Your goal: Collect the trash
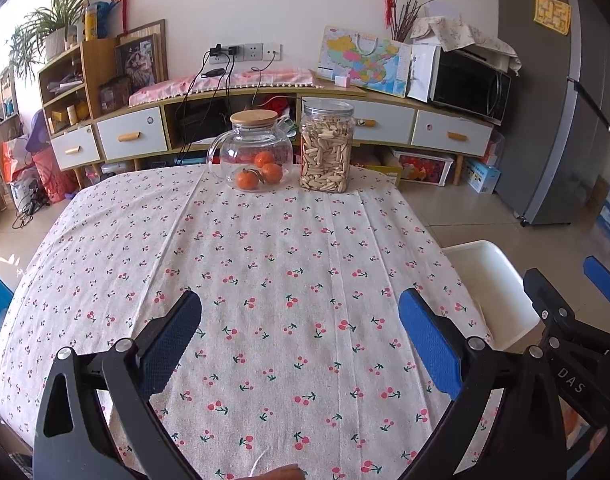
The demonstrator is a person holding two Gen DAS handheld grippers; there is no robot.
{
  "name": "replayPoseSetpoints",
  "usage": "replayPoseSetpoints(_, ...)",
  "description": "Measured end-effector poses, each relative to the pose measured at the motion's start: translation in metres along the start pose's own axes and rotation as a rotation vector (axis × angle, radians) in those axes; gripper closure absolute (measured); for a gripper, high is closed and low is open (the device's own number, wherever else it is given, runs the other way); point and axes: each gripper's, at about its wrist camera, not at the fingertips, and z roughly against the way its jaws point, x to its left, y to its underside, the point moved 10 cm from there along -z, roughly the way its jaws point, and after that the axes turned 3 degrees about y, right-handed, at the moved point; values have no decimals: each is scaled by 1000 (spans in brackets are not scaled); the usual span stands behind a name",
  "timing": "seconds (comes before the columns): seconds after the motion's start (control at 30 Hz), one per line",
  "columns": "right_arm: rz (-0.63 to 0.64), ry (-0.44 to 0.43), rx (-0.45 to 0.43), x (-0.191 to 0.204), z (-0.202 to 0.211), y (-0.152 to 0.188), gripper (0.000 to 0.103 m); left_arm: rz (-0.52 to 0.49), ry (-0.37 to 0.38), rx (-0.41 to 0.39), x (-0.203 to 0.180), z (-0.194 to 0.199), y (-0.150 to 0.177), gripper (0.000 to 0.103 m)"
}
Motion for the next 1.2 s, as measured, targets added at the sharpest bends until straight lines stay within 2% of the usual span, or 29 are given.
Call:
replayPoseSetpoints(0.47, -8, -42, 46, 2, -5, 8, 7, 1, 0, 0, 1, -1, 0, 7)
replayPoseSetpoints(0.7, -19, -56, 68, 1, -6, 12, 7, -7, 24, -11, -4, -2, 0, 8)
replayPoseSetpoints(1.2, -30, -63, 71, 1, -6, 12, 7, -10, 33, 4, -7, -3, 3, 9)
